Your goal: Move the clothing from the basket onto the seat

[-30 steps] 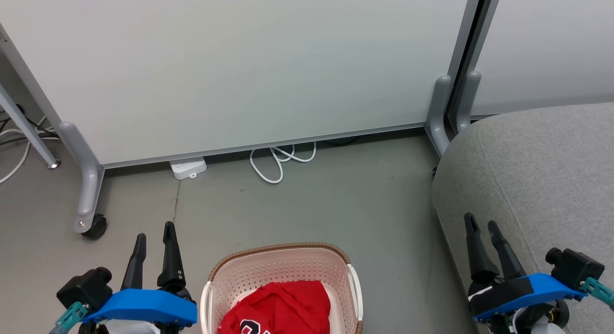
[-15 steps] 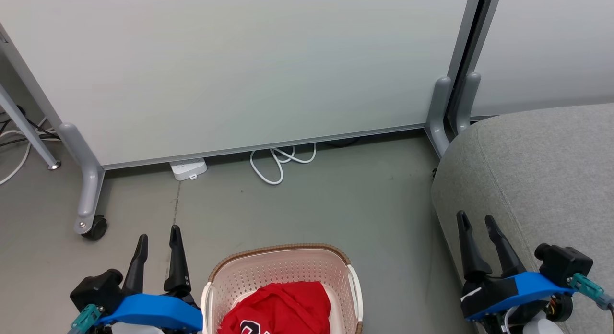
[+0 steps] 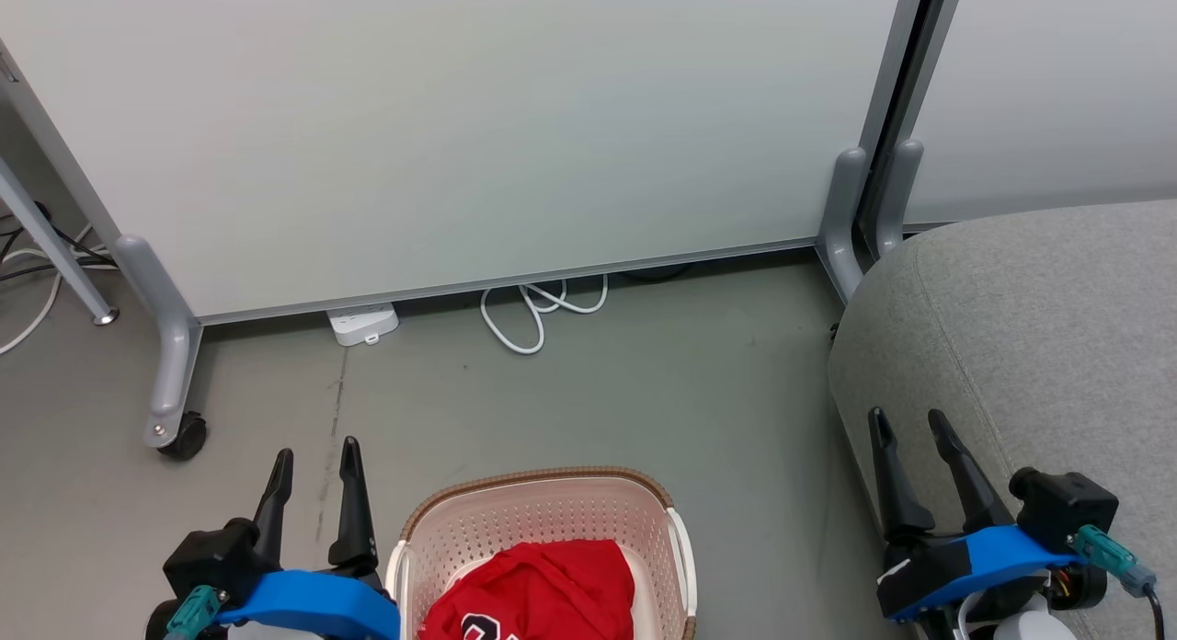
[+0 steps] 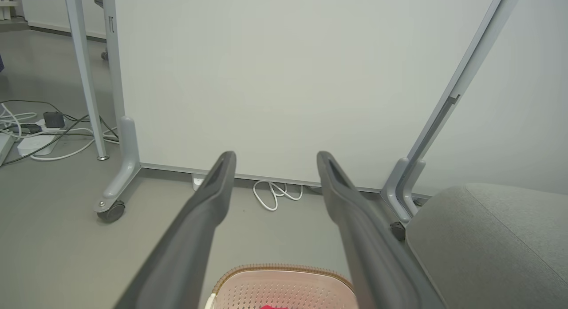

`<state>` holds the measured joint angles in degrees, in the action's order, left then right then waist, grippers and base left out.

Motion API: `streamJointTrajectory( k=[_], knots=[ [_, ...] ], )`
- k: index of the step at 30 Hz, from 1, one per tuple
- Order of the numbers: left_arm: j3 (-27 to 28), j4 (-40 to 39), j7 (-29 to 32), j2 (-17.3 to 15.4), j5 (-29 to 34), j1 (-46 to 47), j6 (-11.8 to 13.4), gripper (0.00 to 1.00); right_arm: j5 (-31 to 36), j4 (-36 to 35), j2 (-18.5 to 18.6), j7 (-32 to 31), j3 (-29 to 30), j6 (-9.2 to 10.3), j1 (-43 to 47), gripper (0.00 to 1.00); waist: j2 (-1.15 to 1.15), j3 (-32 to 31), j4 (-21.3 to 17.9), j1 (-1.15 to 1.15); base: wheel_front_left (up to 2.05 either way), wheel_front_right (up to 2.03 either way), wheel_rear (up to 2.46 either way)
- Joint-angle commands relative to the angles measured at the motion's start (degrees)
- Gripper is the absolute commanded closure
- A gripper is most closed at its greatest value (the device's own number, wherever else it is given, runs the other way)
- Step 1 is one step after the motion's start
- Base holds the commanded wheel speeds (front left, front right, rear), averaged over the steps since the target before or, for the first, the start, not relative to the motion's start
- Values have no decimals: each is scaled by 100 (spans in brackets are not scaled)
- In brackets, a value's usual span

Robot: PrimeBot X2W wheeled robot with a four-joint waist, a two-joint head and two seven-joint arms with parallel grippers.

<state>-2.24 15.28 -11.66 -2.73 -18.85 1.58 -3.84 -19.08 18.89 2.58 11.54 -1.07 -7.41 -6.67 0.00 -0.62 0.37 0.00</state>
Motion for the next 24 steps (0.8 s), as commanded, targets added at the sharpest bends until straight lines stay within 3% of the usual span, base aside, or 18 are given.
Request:
streamJointTrajectory(
  k=[1, 24],
  knots=[
    [1, -5, -41, -23, 111, 14, 22, 0, 136, -17, 41, 50, 16, -11, -98, 0, 0, 1, 1, 0, 0, 0, 0],
    [-110, 146, -312, -23, 995, 25, 63, 0, 1142, 52, 46, 301, -57, -13, -128, 0, 0, -1, 22, 0, 0, 0, 0]
  ],
)
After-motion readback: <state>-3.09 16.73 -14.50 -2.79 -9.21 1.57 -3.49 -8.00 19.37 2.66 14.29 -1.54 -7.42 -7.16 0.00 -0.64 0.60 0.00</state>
